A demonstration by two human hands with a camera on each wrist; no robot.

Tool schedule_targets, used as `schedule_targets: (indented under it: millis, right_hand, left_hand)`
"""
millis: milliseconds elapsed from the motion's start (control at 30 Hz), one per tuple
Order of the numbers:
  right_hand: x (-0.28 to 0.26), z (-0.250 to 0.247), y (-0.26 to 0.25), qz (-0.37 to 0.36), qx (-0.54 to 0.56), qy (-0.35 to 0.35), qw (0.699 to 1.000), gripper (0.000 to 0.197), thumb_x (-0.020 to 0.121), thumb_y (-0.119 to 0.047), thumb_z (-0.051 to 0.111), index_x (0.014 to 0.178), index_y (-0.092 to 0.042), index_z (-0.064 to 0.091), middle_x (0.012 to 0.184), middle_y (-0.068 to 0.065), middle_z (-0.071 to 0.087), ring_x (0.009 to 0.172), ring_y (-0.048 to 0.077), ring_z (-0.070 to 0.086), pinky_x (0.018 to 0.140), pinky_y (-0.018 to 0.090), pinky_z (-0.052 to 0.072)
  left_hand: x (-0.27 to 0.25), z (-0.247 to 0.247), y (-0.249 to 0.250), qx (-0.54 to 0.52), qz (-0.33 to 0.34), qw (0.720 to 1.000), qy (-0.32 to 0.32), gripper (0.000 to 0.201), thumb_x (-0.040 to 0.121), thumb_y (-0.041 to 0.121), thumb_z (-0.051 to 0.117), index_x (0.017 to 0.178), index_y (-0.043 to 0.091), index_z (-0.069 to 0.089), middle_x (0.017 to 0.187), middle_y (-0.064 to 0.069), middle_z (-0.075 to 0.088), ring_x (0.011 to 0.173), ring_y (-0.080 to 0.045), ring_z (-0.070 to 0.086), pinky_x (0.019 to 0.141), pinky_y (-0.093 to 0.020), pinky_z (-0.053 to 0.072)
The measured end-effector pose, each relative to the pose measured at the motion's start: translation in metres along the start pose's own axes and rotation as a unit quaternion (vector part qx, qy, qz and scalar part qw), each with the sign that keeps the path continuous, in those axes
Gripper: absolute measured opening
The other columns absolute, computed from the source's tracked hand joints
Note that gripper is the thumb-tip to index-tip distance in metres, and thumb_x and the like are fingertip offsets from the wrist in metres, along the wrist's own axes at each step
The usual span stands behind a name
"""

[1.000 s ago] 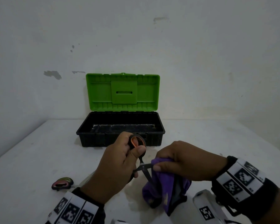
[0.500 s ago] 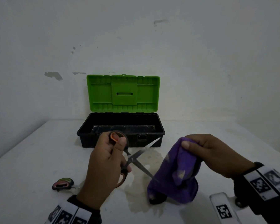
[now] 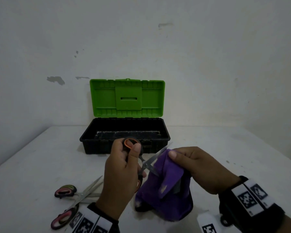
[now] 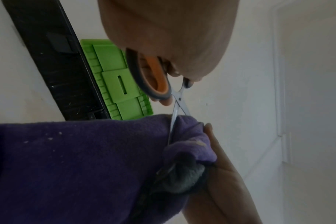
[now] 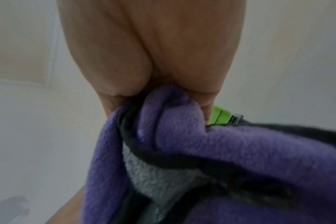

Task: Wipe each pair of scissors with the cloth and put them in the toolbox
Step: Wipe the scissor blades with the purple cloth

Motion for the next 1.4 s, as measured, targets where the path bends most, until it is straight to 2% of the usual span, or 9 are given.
schedule_targets:
  millis: [233,367,467,600,733,867,1000,1233,1400]
  right_hand:
    - [-0.002,0.027,-0.004,-0.088,-0.243,-0.004,0.966,0.025,0.100,-0.039,0.047,0.082,-0.044,0.063,0.080,-0.021,0.067,0.077,0.000,0.062,0.072,0.017,0.046]
    - [-0.003,0.037,-0.004,-0.077,-0.256,-0.013,0.963,0.026,0.104,-0.028,0.039,0.116,-0.033,0.062,0.111,-0.011,0.066,0.099,0.005,0.058,0.088,0.023,0.047]
    - [-0.002,0.036,-0.004,-0.056,-0.296,0.000,0.953,0.032,0.098,-0.032,0.054,0.130,-0.032,0.056,0.126,-0.014,0.060,0.109,0.000,0.054,0.088,0.005,0.040]
    - [0.002,0.036,0.003,-0.034,-0.269,0.063,0.960,0.027,0.085,-0.044,0.069,0.108,-0.029,0.067,0.099,-0.011,0.068,0.088,0.003,0.061,0.074,0.011,0.046]
    - [0.008,0.036,0.006,-0.056,-0.232,0.064,0.969,0.020,0.085,-0.040,0.071,0.094,-0.022,0.076,0.083,-0.002,0.073,0.077,0.010,0.065,0.072,0.022,0.053]
    - [0.011,0.040,0.005,-0.080,-0.262,0.051,0.960,0.020,0.089,-0.039,0.066,0.088,-0.021,0.075,0.079,-0.004,0.071,0.073,0.009,0.063,0.067,0.017,0.048]
    - [0.013,0.042,0.008,-0.093,-0.277,0.051,0.955,0.019,0.091,-0.038,0.063,0.095,-0.022,0.074,0.085,-0.004,0.072,0.077,0.009,0.064,0.073,0.022,0.051]
    - [0.010,0.043,0.009,-0.099,-0.254,0.067,0.960,0.014,0.095,-0.033,0.060,0.086,-0.029,0.070,0.075,-0.016,0.064,0.073,0.002,0.059,0.067,0.008,0.040]
    - [0.009,0.035,0.014,-0.079,-0.258,0.044,0.962,0.022,0.095,-0.035,0.058,0.076,-0.027,0.065,0.070,-0.009,0.064,0.070,0.006,0.059,0.065,0.011,0.041]
  left_hand:
    - [-0.003,0.005,0.002,-0.003,0.014,0.999,0.030,0.019,0.090,0.040,0.048,0.092,0.021,0.051,0.055,-0.011,0.061,0.045,-0.023,0.064,0.044,-0.029,0.051]
    - [-0.003,0.003,-0.001,0.008,0.029,0.998,0.059,0.020,0.089,0.042,0.049,0.092,0.023,0.052,0.055,-0.007,0.059,0.046,-0.020,0.061,0.047,-0.040,0.056]
    - [-0.002,0.001,-0.003,0.009,0.027,0.997,0.077,0.021,0.088,0.046,0.048,0.091,0.025,0.052,0.057,-0.006,0.061,0.047,-0.020,0.060,0.050,-0.047,0.056]
    - [0.000,-0.001,-0.002,0.009,0.031,0.995,0.094,0.020,0.088,0.048,0.048,0.090,0.029,0.052,0.056,-0.005,0.060,0.049,-0.021,0.059,0.051,-0.048,0.054]
    - [0.001,0.001,-0.003,0.009,0.027,0.995,0.093,0.019,0.088,0.048,0.048,0.090,0.029,0.052,0.060,-0.008,0.062,0.051,-0.020,0.060,0.050,-0.039,0.053]
    - [0.002,0.002,-0.002,0.006,0.023,0.997,0.079,0.020,0.088,0.047,0.046,0.090,0.028,0.051,0.059,-0.011,0.061,0.050,-0.021,0.059,0.046,-0.028,0.049]
    - [0.002,0.001,-0.004,0.012,0.025,0.997,0.075,0.022,0.088,0.047,0.047,0.088,0.025,0.051,0.056,-0.011,0.059,0.045,-0.016,0.054,0.044,-0.026,0.045]
    - [0.004,0.000,-0.007,-0.010,0.010,0.995,0.094,0.031,0.087,0.045,0.047,0.087,0.015,0.053,0.053,-0.006,0.052,0.044,-0.011,0.046,0.041,-0.022,0.038]
    - [0.002,0.003,-0.011,-0.024,-0.011,0.995,0.098,0.029,0.089,0.041,0.048,0.087,0.013,0.053,0.053,-0.008,0.049,0.043,-0.013,0.043,0.039,-0.022,0.036]
Point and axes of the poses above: each hand's wrist, its own x-axis towards the middle knuckle, its own z-axis out of the palm, y = z × x, the point moved 1 cm from there along x, towards the middle knuckle
